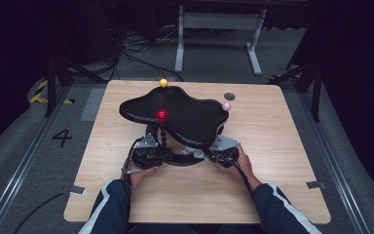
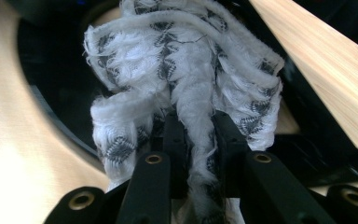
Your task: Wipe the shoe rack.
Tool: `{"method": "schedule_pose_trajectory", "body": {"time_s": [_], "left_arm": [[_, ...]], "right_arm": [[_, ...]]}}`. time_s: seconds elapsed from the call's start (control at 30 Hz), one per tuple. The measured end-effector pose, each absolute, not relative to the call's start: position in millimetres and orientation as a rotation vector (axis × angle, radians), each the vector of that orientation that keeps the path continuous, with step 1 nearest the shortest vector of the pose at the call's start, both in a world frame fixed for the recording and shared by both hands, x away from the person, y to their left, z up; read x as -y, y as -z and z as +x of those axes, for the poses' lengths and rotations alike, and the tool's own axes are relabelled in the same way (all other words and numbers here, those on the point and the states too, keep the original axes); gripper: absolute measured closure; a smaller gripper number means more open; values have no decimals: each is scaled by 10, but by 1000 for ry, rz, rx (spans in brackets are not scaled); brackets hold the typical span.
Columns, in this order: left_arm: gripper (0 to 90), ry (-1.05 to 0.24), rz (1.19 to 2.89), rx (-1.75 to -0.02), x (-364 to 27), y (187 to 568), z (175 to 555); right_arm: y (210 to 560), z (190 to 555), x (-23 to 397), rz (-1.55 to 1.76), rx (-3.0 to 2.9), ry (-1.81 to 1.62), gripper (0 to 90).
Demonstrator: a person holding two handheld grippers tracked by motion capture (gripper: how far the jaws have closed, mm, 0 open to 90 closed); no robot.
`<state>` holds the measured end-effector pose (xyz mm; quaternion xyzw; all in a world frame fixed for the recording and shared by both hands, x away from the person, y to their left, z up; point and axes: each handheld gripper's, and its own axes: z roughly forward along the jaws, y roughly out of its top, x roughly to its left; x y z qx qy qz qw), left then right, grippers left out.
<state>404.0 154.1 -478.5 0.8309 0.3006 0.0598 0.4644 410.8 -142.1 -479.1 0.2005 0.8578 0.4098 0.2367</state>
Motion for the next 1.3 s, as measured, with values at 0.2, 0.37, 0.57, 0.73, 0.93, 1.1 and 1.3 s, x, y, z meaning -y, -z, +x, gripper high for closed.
{"method": "schedule_pose_trajectory", "body": {"time_s": [0.2,0.37,0.57,0.73,0.93,1.1,1.3], "left_arm": [[732,-143,2044,-748,-1543,4782,4033],[732,-147,2041,-739,-1541,4785,4040],[732,-149,2040,-744,-1538,4784,4034],[733,-138,2038,-749,-1495,4786,3995],[737,-127,2040,-719,-1395,4791,3943],[738,-113,2049,-707,-1317,4786,3894],[738,-112,2053,-709,-1286,4784,3874]], "right_arm": [[4785,3981,1259,487,-2386,-1147,781],[4783,3984,1261,486,-2388,-1143,779],[4782,4055,1361,529,-2358,-1102,779],[4789,4193,1552,609,-2294,-1046,779],[4787,4291,1702,671,-2254,-997,775],[4798,4360,1834,720,-2239,-951,773],[4788,4306,1849,715,-2263,-983,778]]}}
